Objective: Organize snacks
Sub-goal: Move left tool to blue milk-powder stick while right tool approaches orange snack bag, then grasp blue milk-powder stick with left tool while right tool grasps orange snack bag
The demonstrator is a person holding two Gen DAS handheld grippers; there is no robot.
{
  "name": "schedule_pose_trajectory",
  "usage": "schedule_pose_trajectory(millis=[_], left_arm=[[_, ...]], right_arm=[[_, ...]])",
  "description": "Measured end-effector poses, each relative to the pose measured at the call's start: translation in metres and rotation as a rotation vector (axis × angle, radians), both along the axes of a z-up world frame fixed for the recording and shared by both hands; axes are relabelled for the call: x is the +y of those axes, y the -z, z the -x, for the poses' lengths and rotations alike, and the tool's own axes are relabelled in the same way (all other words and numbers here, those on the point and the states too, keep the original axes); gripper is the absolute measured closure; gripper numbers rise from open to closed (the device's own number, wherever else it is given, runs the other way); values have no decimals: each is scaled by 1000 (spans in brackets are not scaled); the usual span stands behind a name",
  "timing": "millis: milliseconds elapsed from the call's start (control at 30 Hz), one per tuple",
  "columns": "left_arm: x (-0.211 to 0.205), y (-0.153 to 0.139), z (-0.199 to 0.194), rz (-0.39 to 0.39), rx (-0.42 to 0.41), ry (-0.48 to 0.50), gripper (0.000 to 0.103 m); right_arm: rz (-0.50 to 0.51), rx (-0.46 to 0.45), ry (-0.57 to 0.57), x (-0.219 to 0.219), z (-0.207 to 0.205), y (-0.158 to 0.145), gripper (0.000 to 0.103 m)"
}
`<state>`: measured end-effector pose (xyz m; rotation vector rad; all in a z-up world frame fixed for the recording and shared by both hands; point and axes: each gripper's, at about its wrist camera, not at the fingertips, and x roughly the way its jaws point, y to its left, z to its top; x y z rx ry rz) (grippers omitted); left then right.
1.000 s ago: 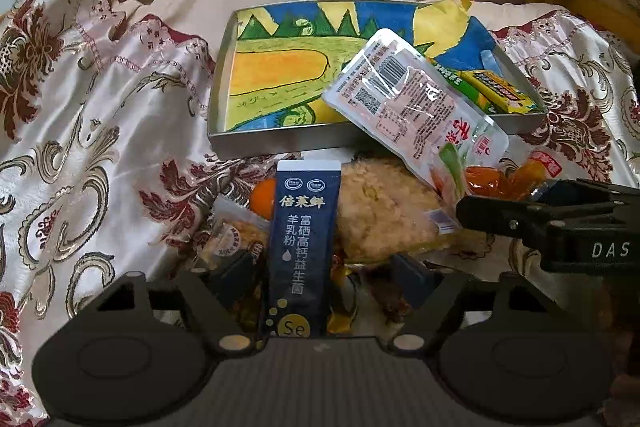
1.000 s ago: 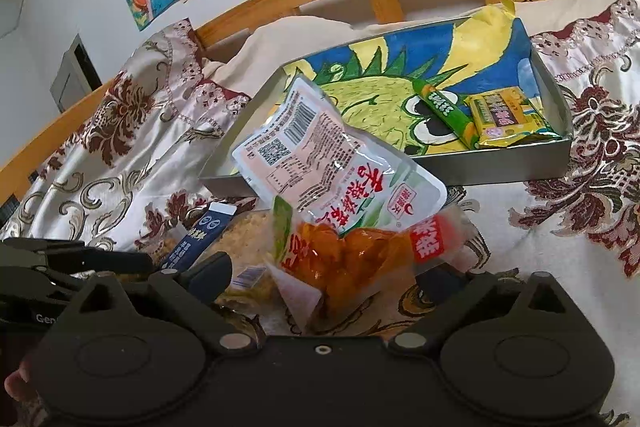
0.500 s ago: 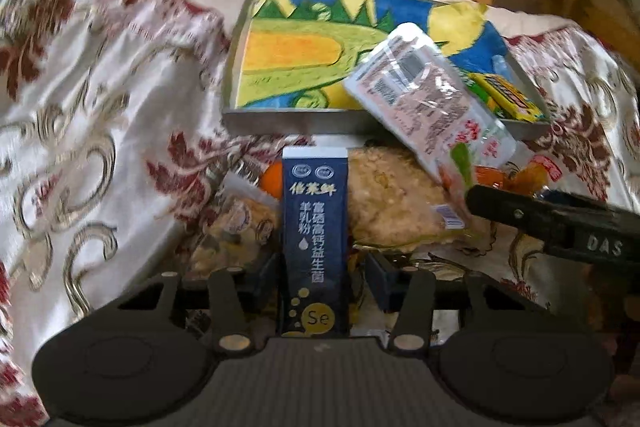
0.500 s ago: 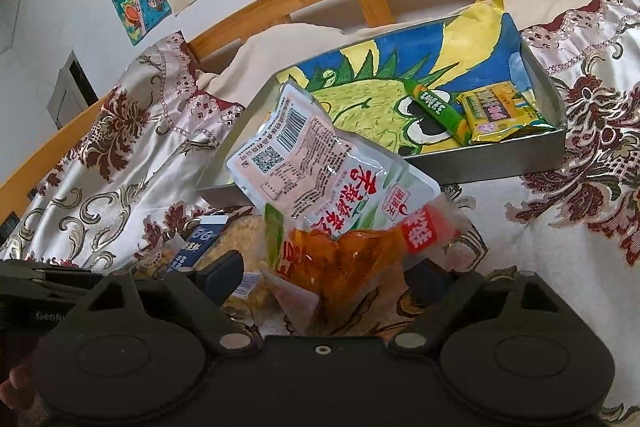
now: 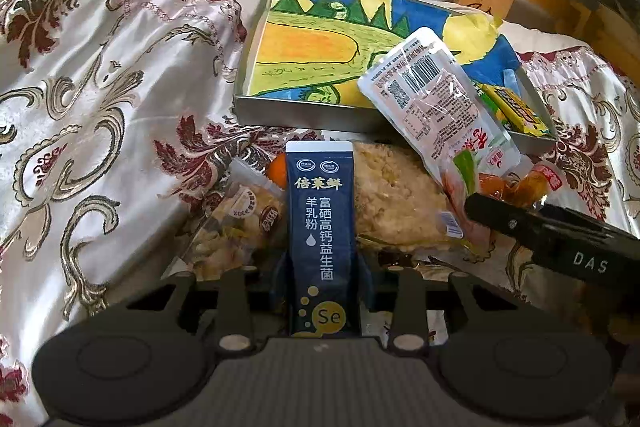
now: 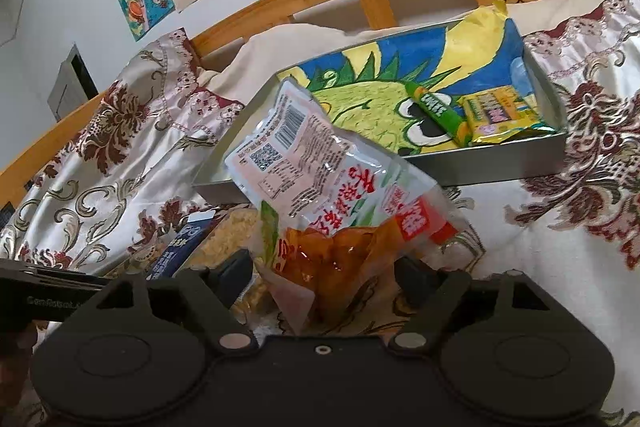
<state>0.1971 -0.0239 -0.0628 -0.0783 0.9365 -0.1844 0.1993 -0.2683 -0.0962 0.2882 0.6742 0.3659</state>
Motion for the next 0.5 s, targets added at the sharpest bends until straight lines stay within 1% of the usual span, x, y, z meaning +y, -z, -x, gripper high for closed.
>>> schedule_pose_trajectory(millis=[67, 167, 200, 233, 267, 300, 367, 400, 467, 500], left_arm=[[-2, -2, 0, -3, 0, -17, 67], [-3, -3, -1, 4, 1, -42, 68], [-3, -3, -2, 10, 5, -51, 68], [-2, -3, -2, 15, 8, -58, 68], [-2, -2, -4, 20, 10, -66, 69], [-1, -2, -4, 24, 12, -74, 69], [0, -1, -5, 32, 14, -90, 70], [0, -1, -5, 34, 14, -94, 70], [0, -2, -5, 34, 10, -101, 70], [0, -3, -4, 33, 5, -105, 70]], right_arm=[[-6, -1, -2, 2, -2, 2, 14], [6, -9, -5, 9, -6, 2, 14], [9, -8, -3, 10, -7, 3, 18], [13, -3, -4, 11, -8, 3, 30], [9, 3, -8, 11, -8, 4, 34], [-4, 12, -2, 10, -9, 3, 35], [-7, 20, 13, 8, -8, 2, 44], [-5, 23, 18, 8, -8, 1, 46], [-5, 33, 33, 6, -8, -1, 54], [-2, 39, 35, 6, -9, -1, 55]])
